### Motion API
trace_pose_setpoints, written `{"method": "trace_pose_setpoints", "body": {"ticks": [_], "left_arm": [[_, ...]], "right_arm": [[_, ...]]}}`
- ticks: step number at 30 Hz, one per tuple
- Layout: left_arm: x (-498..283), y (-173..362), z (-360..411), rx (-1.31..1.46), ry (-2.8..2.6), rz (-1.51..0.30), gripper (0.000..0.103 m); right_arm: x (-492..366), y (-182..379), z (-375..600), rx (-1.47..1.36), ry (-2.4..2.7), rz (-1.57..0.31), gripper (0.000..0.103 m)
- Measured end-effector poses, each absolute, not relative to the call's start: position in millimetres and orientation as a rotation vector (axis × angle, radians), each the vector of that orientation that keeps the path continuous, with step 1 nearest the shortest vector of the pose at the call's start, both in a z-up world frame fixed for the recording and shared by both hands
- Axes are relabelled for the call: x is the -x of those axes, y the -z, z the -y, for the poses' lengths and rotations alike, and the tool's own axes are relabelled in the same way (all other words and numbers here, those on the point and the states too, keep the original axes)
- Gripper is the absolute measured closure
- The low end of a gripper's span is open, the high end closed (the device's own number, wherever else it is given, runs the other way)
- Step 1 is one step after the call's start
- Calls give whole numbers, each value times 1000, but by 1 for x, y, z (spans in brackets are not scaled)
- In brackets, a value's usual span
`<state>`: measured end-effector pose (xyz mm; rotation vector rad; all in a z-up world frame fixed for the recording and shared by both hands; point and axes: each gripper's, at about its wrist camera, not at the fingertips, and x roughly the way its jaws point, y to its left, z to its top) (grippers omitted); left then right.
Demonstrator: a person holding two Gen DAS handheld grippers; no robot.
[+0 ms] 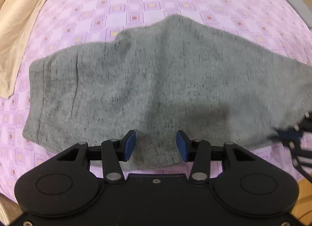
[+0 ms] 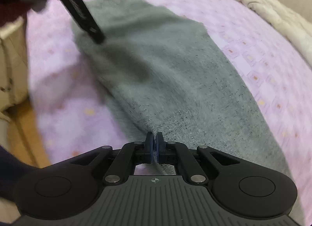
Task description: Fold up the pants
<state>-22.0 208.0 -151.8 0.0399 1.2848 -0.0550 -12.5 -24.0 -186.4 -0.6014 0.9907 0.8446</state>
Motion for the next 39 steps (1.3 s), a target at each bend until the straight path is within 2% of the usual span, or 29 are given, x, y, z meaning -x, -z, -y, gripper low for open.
{"method": "trace_pose_setpoints", "body": {"ticks": [5,10,12,14,21,25,29,30,31,35,39], "left_arm": [[13,162,-210,-39,13,-1271,49],[9,195,-220,-120,-15,-1347,42],[8,190,-220,-134,-2,-1359,44],[8,175,-218,-130,12,-1348,50],[-12,138,-208,-121,51,-1179,50],[-19,148,-224,-95,27,-1224,50],[-9,177,-253,-212,-41,-1334,49],[-7,187,-261,-229,-56,-1394,43],[-5,189,-270,-221,-60,-1404,42],[-14,165,-282,-166,-71,-1332,49],[-44,141,-278,-107,-35,-1177,49]], "right_arm": [[28,202,27,711,-890,-1029,100],[19,196,22,661,-830,-1035,97],[18,185,28,595,-811,-1034,95],[12,174,37,491,-762,-1028,93],[-33,168,53,260,-619,-1020,88],[-45,160,56,244,-655,-1044,87],[-39,153,67,259,-726,-1101,87],[-38,152,70,265,-746,-1129,87],[-39,150,71,271,-756,-1148,87],[-48,144,70,259,-752,-1149,87],[-76,150,52,180,-717,-1119,87]]}}
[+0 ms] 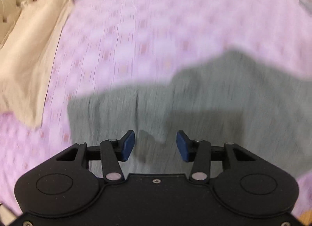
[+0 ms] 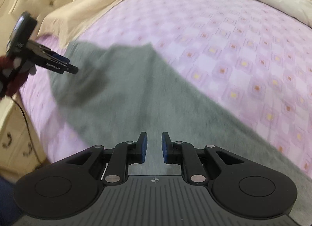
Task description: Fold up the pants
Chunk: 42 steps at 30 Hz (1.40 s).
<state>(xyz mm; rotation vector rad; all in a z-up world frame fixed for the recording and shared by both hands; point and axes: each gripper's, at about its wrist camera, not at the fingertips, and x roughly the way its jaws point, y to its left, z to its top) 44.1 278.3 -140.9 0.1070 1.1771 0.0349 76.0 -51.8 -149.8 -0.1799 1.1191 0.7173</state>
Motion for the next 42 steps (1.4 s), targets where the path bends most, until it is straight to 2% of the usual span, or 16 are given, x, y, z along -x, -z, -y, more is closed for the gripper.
{"method": "trace_pose_setpoints", "body": {"ticks": [2,6,17,21,24,26,30,36,38,39,40,42], "left_arm": [[-66,140,-280,-56,-47,-1143,48],[-105,174,-301,-114,-184,-1187,38],[-107,186,-316,-86,-123,-1167,37],[-104,182,-317,-76,-104,-1172,36],[-97,165,-314,-77,-88,-1161,39],[-83,150,-312,-41,-72,-1140,41],[-44,137,-297,7,19,-1138,43],[6,188,-273,-160,12,-1287,39],[15,194,-283,-122,-56,-1270,33],[14,192,-287,-85,-82,-1283,34],[12,190,-289,-53,-103,-1299,36],[8,179,-286,-26,-129,-1291,48]], "right_arm": [[-89,153,37,155,-726,-1104,87],[-105,160,6,163,-753,-1084,87],[-152,189,-63,188,-763,-1039,87],[-183,222,-60,309,-522,-1061,88],[-192,213,-37,200,-472,-1081,88],[-177,194,-24,161,-513,-1036,88],[-136,175,-5,142,-603,-1060,88],[-57,198,31,201,-572,-1207,88],[-33,213,52,238,-507,-1275,88],[-23,215,64,220,-486,-1285,88],[-15,213,73,198,-469,-1279,88],[-7,205,86,169,-422,-1284,88]]}}
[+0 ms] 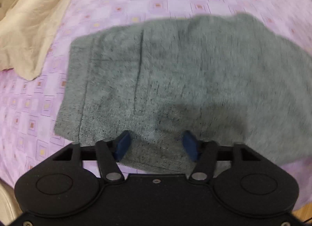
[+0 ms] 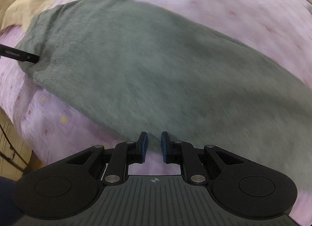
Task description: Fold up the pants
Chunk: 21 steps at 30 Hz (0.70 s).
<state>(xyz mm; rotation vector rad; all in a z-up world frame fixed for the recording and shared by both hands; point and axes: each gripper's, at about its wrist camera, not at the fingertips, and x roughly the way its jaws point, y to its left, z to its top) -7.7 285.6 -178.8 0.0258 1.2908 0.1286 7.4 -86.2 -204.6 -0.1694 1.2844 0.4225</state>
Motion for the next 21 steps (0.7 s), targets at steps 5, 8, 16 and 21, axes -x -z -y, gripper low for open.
{"method": "trace_pose_setpoints", "body": {"ticks": [5,8,16,21], "left_arm": [[5,153,-239,11,-43,-1188,47],[5,159,-200,10,28,-1204,46],[-1,172,-121,-45,32,-1289,53],[-37,155,-53,-51,116,-1207,52]], "right_arm": [[-4,183,117,52,-302,-1123,88],[-9,190,140,1,-176,-1115,88],[-5,174,205,13,-116,-1083,90],[-23,167,235,21,-141,-1048,89]]}}
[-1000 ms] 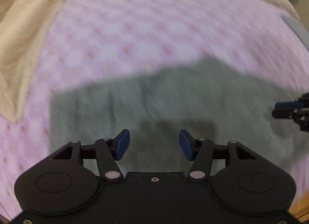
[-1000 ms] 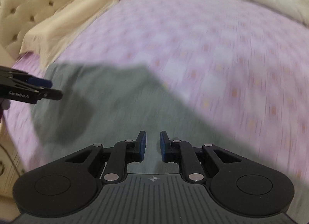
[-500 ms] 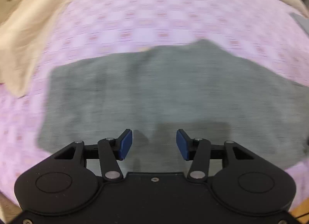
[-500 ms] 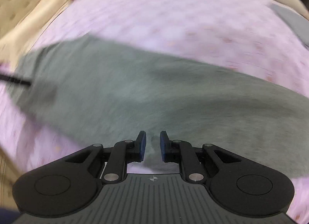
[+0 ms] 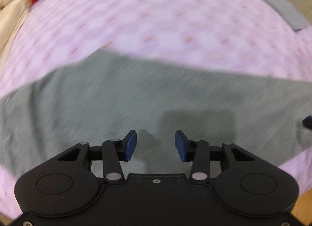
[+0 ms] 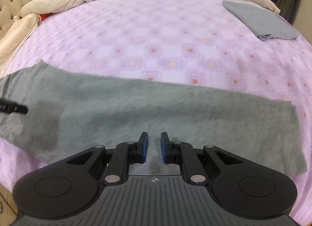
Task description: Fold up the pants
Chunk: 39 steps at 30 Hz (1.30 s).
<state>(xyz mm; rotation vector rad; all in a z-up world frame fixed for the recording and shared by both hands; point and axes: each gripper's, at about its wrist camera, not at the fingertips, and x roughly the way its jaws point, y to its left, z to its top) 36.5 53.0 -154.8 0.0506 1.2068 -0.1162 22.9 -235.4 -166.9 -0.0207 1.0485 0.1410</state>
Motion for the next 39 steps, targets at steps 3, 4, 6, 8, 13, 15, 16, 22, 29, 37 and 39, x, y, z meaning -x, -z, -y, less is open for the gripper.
{"method": "trace_pose_setpoints", "body": {"ticks": [3,4,6,8,13,15,16,22,29,37,39], "left_arm": [[-65,158,-22,-53,196,-1191,52],[-73,162,-10,-64,233,-1198,52],[-85,178,-1,-116,307,-1224,51],[-102,194,13,-233,283,-1218,47],[-138,201,-14,-66,123,-1218,43],[-141,193,-26,-5,93,-1207,46],[-140,188,-33,9,78,-1197,47],[-113,176,-75,42,17,-1201,47],[-82,185,-96,48,-25,-1251,47],[-67,195,-91,68,-12,-1274,47],[-61,189,-83,57,4,-1276,47]], "right_arm": [[-32,169,249,34,-154,-1053,89],[-33,168,253,35,-161,-1050,89],[-36,168,262,34,-180,-1047,89],[-38,166,265,39,-215,-1043,89],[-59,163,253,114,-374,-1006,89],[-62,159,235,170,-449,-981,88],[-69,160,225,202,-492,-969,88],[-103,174,166,372,-700,-906,87],[-121,207,123,613,-821,-912,86],[-131,210,111,673,-787,-897,101],[-135,216,110,648,-764,-925,101]]}}
